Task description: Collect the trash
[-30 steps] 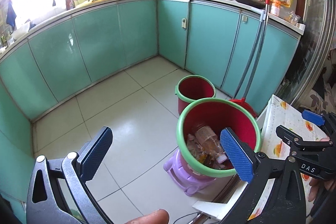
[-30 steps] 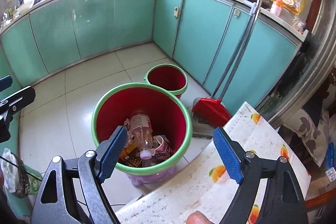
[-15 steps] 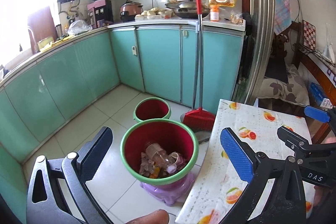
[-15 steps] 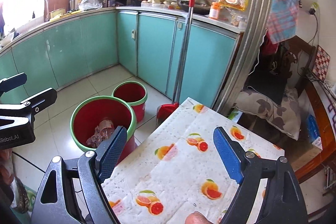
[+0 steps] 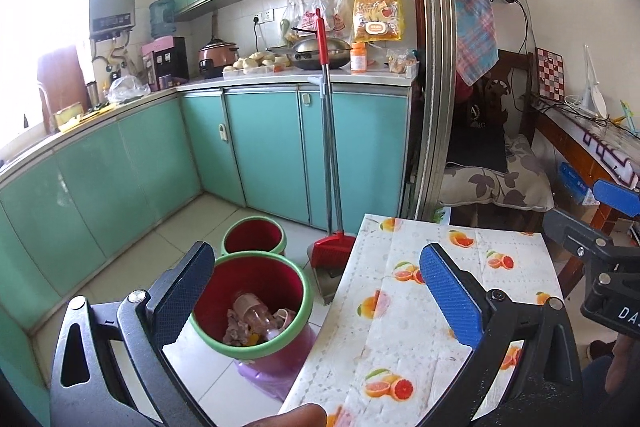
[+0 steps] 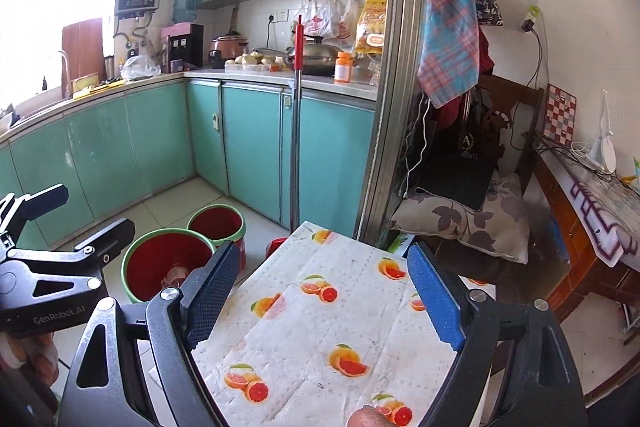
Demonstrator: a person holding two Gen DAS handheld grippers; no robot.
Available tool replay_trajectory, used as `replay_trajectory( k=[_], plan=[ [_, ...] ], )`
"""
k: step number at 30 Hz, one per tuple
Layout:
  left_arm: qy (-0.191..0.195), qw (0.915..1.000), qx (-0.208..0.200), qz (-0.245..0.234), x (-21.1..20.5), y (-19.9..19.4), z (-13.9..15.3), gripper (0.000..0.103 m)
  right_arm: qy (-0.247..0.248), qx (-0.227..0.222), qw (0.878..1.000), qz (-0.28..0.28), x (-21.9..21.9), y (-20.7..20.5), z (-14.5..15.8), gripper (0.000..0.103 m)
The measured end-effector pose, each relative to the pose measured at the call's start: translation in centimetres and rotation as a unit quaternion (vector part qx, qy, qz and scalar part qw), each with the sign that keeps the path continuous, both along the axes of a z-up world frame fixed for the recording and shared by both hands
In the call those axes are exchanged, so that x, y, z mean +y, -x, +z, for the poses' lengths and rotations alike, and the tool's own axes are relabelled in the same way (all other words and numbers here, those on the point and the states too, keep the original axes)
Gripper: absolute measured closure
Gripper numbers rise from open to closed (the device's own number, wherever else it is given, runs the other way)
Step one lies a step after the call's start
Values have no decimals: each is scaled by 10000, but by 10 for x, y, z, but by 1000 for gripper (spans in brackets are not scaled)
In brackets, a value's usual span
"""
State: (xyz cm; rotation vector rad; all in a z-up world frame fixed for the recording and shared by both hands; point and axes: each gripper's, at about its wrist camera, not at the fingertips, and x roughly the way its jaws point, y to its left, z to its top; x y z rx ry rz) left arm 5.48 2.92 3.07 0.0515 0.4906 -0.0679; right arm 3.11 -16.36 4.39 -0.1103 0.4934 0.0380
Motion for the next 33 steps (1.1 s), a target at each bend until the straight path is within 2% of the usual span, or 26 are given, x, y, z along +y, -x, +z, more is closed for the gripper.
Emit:
replay_trajectory(
  k=[9,21,33],
  plan=[
    [22,10000,24,-18,-9,7,-4,0,-111,-114,9997,-205,-20,12,7,17],
    [-38,9999,-145,85,2,12,-2,0,-128,-120,9997,-143,-15,4,8,17],
    [61,9998,-144,151,13,11,-2,0,-92,-144,9998,-76,-11,1,5,17]
  ],
)
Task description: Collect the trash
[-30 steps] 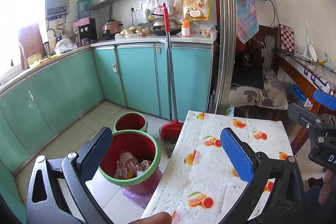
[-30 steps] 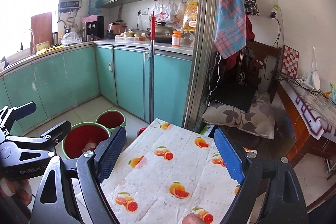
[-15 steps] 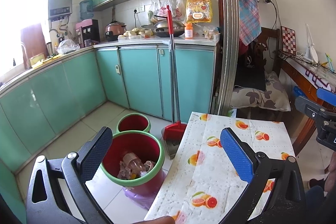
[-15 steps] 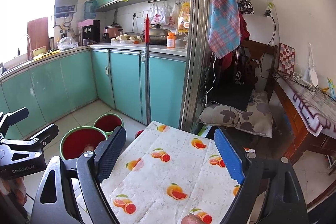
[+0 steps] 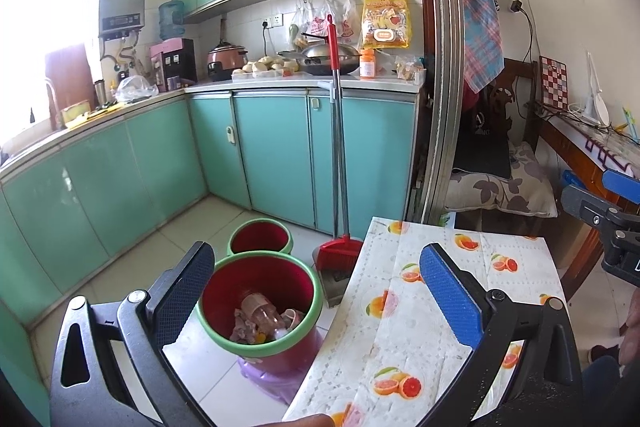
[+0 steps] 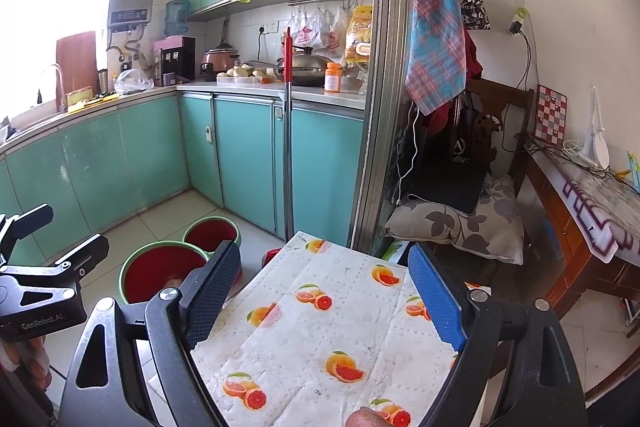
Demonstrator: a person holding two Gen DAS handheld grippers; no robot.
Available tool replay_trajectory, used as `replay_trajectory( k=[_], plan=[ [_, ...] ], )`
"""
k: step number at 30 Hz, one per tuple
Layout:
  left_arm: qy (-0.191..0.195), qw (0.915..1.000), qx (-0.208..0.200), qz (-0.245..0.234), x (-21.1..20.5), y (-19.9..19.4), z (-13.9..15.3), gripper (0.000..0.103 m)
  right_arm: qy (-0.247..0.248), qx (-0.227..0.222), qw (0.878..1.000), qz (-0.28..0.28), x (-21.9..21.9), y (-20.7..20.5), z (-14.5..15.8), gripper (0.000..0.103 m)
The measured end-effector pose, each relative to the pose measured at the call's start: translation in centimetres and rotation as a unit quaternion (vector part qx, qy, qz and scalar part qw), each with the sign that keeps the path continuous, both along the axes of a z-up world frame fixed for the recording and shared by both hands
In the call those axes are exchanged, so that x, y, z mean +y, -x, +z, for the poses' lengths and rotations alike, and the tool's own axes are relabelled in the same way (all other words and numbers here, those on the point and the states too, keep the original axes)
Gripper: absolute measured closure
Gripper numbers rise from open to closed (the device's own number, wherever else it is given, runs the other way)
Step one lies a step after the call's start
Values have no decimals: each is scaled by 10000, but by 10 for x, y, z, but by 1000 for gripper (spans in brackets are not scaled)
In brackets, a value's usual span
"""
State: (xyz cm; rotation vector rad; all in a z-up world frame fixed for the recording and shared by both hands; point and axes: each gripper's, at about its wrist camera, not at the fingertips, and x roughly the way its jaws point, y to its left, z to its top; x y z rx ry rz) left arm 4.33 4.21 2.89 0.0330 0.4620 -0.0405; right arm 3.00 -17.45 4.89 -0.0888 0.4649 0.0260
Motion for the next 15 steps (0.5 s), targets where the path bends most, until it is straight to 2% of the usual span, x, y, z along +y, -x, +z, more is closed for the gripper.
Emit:
replay_trajectory(
  k=[15],
  plan=[
    [125,9999,77,-48,1,-1,-1,0,-4,10,10000,7,-3,-1,-4,17]
  ],
)
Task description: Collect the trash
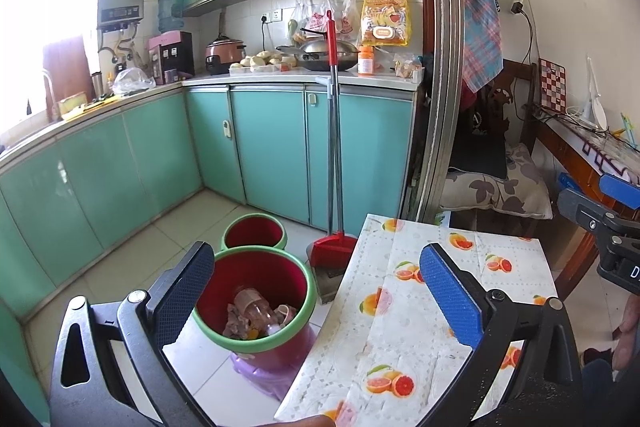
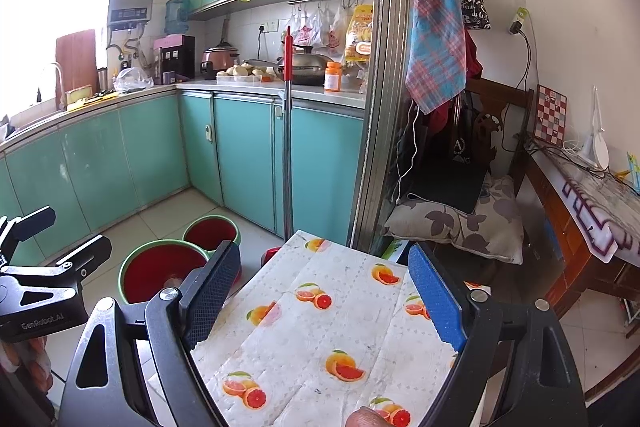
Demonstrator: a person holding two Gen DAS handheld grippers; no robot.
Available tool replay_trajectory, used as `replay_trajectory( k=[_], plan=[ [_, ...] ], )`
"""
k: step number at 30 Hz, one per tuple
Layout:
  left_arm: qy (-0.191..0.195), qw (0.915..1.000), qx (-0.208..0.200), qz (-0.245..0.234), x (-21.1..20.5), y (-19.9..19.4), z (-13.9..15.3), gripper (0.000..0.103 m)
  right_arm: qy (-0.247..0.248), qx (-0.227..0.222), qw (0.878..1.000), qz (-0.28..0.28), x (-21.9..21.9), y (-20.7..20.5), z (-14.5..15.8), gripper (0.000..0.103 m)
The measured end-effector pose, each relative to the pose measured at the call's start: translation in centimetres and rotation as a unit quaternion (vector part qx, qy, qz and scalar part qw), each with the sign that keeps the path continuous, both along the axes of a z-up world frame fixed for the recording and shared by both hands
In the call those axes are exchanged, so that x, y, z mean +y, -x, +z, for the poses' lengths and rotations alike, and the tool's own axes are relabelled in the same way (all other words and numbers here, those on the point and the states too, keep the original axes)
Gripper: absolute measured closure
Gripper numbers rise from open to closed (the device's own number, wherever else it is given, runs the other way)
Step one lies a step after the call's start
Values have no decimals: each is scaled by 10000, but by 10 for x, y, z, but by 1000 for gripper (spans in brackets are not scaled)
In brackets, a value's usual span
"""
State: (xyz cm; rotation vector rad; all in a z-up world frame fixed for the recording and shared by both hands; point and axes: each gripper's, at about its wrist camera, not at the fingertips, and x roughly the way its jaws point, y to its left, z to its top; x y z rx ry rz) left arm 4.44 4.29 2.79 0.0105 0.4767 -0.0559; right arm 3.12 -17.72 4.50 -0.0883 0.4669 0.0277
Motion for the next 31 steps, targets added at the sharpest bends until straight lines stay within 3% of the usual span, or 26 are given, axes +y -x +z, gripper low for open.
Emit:
replay_trajectory(
  k=[27,31],
  plan=[
    [72,9999,-39,-79,-4,3,2,0,29,-62,10000,-17,2,6,4,17],
    [146,9997,-206,38,0,7,5,0,26,-54,10000,-35,0,6,5,17]
  ],
)
